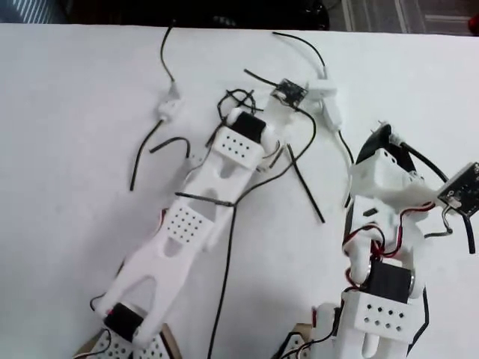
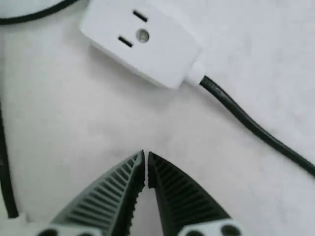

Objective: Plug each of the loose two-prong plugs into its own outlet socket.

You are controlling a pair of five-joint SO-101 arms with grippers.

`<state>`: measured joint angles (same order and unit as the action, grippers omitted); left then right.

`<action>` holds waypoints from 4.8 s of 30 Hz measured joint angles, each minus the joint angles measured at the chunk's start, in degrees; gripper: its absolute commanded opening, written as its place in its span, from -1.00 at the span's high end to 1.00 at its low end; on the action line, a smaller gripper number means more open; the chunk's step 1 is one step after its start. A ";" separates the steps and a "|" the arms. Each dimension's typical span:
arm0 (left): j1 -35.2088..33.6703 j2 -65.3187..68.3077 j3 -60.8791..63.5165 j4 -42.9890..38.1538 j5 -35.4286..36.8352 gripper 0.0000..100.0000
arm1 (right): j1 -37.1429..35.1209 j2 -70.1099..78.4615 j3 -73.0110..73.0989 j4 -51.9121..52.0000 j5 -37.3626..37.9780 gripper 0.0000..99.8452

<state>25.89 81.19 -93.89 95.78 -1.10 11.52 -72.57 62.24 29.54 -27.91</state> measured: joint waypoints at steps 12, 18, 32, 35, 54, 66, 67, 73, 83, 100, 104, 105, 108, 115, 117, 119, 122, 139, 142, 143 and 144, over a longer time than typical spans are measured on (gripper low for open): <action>2.29 -2.90 0.00 -0.97 18.81 0.71 | 0.00 0.00 0.53 0.00 0.00 0.97; 6.51 0.00 0.00 -6.59 18.81 0.72 | 0.00 0.00 0.53 0.00 0.00 0.97; 8.88 1.41 0.00 -3.96 18.90 0.73 | 0.00 -0.18 0.53 0.00 0.00 0.97; 8.88 1.32 -0.18 0.35 18.64 0.74 | 0.00 -0.18 0.53 0.00 0.00 0.97; 8.35 1.23 -0.70 5.80 6.33 0.95 | 0.00 -0.18 0.53 0.00 0.00 0.97; 6.68 -5.36 7.12 6.68 5.80 0.95 | 0.00 -0.18 0.53 0.00 1.76 0.97; 6.68 -7.47 10.55 6.59 5.80 0.95 | 0.00 -0.18 0.53 0.00 1.76 0.97; 6.59 -24.18 37.01 6.42 5.63 0.95 | 0.00 -0.18 0.53 0.00 1.76 0.97; 5.10 -53.63 76.48 3.69 2.11 0.95 | 0.00 -0.18 0.53 0.00 1.76 0.97; -4.66 -96.18 129.23 -14.42 -17.32 0.45 | -2.20 -0.26 1.05 0.00 2.20 0.97; -4.66 -96.97 129.58 -13.89 -17.58 0.42 | -2.29 -0.26 1.05 0.00 2.20 0.97; -4.66 -96.97 129.58 -13.89 -17.76 0.42 | -2.29 -0.26 1.05 0.00 2.20 0.97; -4.66 -96.97 128.53 -14.77 -18.02 0.42 | -2.29 -0.26 1.05 0.00 2.20 0.97; -3.96 -96.79 126.86 -26.90 -18.02 0.42 | -2.29 -0.26 1.05 0.00 2.20 0.97; -2.55 -95.03 126.86 -31.30 -18.11 0.42 | -2.29 -0.26 1.05 0.00 2.20 0.97; -0.79 -91.43 126.86 -34.46 -18.11 0.42 | -2.29 -0.26 1.05 0.00 2.20 0.97; 1.23 -83.60 124.04 -36.13 -18.20 0.42 | -2.29 -0.26 1.05 0.00 2.20 0.97; -5.01 -47.30 83.69 -15.56 -18.55 0.67 | -2.29 -0.26 1.32 0.00 3.96 0.97; -6.24 -44.31 79.47 -12.40 -21.36 0.79 | -2.29 -0.26 1.32 0.00 3.96 0.97; -6.33 -43.96 78.51 -11.52 -21.80 0.84 | -2.29 -0.26 1.32 0.00 3.96 0.97; -6.15 -43.52 77.89 -11.08 -22.07 0.90 | -2.29 -0.26 1.32 0.00 3.96 0.97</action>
<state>19.74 37.67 -16.00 84.70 -23.16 9.23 -72.84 63.56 29.54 -23.96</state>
